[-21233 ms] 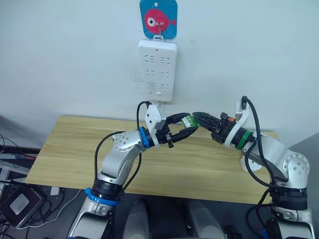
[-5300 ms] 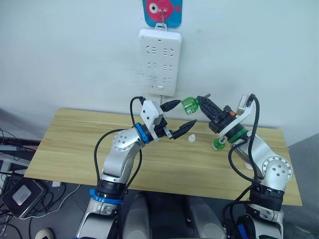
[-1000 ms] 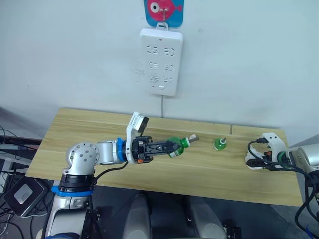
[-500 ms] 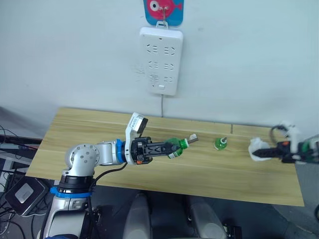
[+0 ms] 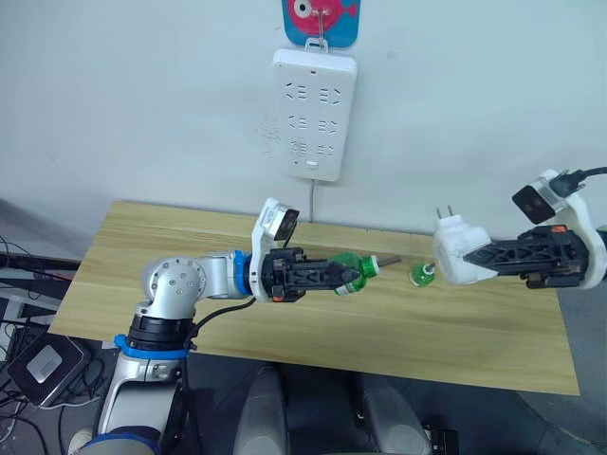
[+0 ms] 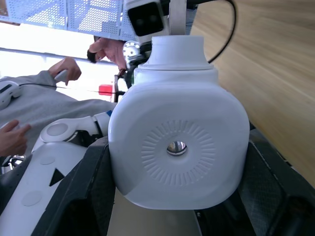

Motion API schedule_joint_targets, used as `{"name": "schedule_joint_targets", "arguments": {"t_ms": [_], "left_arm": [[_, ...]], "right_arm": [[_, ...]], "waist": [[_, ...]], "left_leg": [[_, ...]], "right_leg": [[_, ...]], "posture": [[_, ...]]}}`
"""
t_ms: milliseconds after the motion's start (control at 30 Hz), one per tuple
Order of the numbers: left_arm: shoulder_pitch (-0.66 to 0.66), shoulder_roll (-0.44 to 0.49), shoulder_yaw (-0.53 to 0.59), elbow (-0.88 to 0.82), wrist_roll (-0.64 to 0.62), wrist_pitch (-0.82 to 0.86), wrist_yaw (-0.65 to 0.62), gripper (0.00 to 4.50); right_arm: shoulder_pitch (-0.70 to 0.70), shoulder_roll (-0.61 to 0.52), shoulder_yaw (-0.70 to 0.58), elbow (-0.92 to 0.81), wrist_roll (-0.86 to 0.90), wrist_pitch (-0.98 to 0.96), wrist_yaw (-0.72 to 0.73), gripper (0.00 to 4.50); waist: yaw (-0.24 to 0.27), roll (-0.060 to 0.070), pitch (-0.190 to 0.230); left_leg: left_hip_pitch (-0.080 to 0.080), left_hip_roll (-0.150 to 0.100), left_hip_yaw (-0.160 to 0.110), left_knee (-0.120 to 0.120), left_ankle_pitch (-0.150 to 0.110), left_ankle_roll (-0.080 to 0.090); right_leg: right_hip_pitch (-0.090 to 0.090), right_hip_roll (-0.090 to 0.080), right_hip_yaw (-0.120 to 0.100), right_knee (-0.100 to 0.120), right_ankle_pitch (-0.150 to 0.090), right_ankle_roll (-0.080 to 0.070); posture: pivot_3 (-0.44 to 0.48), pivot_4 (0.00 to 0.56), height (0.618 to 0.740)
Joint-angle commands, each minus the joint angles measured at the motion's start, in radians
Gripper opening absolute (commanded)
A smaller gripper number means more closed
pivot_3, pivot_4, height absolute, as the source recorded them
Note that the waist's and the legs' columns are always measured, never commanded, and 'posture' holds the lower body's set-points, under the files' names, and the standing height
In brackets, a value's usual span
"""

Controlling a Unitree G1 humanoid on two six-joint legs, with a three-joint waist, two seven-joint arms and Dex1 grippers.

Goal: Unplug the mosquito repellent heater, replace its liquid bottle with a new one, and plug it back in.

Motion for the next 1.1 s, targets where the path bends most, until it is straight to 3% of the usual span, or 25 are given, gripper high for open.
{"name": "schedule_joint_targets", "arguments": {"t_ms": [33, 1100], "left_arm": [[-0.014, -0.016, -0.017, -0.006, 0.015, -0.026, -0.021, 2.31], [-0.048, -0.105, -0.06, 0.013, 0.07, -0.058, -0.032, 2.31]], "right_arm": [[0.016, -0.044, 0.02, -0.057, 0.198, -0.077, -0.115, 2.99], [0.027, -0.009, 0.035, -0.141, 0.203, -0.153, -0.156, 2.99]], "waist": [[0.0, 0.0, 0.0], [0.001, 0.0, 0.0]], "left_leg": [[0.0, 0.0, 0.0, 0.0, 0.0, 0.0], [0.0, 0.0, 0.0, 0.0, 0.0, 0.0]], "right_leg": [[0.0, 0.0, 0.0, 0.0, 0.0, 0.0], [0.0, 0.0, 0.0, 0.0, -0.001, 0.002]], "posture": [[-0.083, 0.326, 0.74], [-0.091, 0.328, 0.74]]}}
